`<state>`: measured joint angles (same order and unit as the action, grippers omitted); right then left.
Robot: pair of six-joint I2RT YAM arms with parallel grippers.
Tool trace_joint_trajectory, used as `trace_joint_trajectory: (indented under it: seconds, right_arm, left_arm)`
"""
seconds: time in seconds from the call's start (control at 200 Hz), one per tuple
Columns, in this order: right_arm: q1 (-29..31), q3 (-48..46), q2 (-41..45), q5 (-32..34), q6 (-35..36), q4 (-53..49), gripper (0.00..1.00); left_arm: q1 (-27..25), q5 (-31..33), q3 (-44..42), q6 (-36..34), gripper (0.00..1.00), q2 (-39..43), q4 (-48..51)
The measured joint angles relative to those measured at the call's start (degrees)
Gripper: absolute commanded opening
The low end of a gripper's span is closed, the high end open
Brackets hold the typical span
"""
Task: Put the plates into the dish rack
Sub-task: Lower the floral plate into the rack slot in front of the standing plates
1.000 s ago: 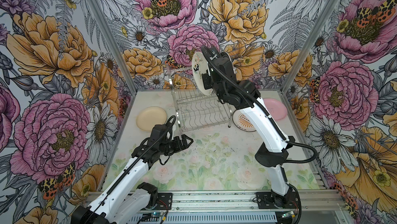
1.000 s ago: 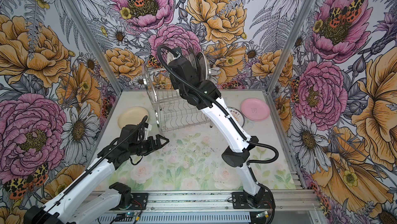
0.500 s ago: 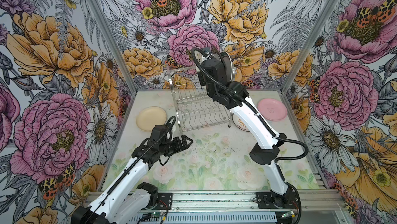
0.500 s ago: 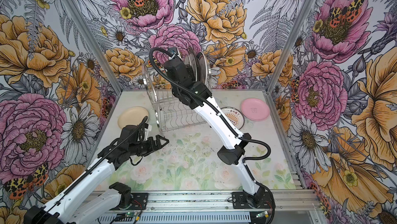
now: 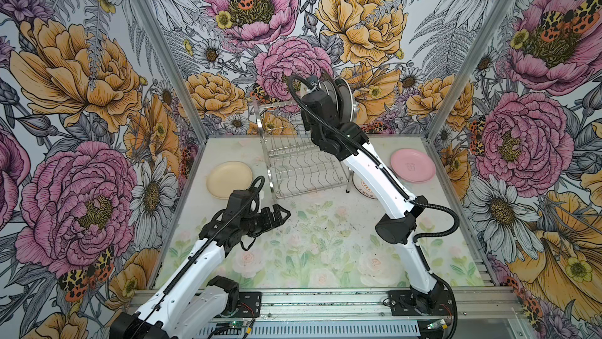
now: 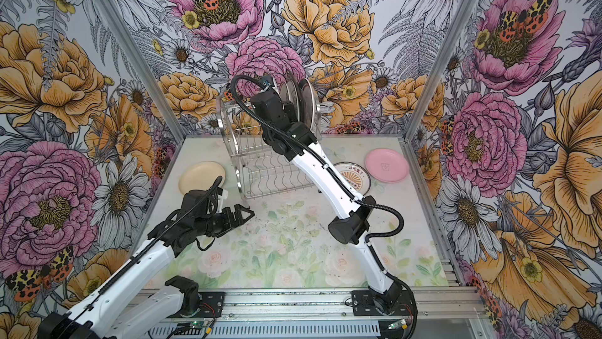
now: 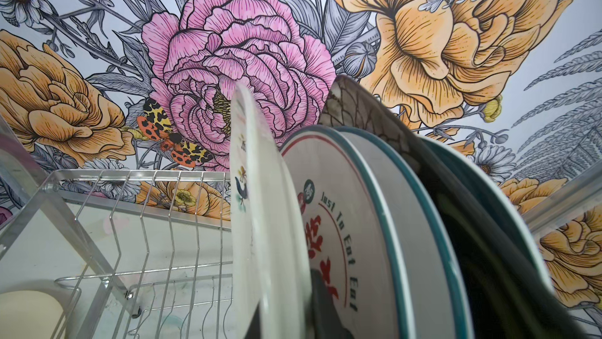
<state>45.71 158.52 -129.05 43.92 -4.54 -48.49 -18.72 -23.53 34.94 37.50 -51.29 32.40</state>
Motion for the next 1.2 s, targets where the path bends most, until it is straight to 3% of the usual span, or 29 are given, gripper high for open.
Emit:
trace_joint_trajectory:
  seconds: [0.185,0.3,0.59,1.201]
  right_arm:
    - [0.0,-1.7,0.0,-0.2,-1.0,1.0,0.0]
    - [0.0,-2.4,0.2,-0.1,-1.4,1.5,0.11]
    - [0.0,-4.4,1.4,-0.2,-1.9,3.0,0.25]
    - [1.5,-10.8,8.8,-0.2,-1.5,4.9,0.46]
  left_arm:
    - [0.4,0.0,0.0,0.0,0.99,0.0,0.0]
    - [0.5,0.0,0.0,0.0,0.99,0.0,0.0]
    - [0.5,0.0,0.0,0.0,0.99,0.0,0.0]
    - [0.5,0.4,-0.1,0.1,0.99,1.7,0.0]
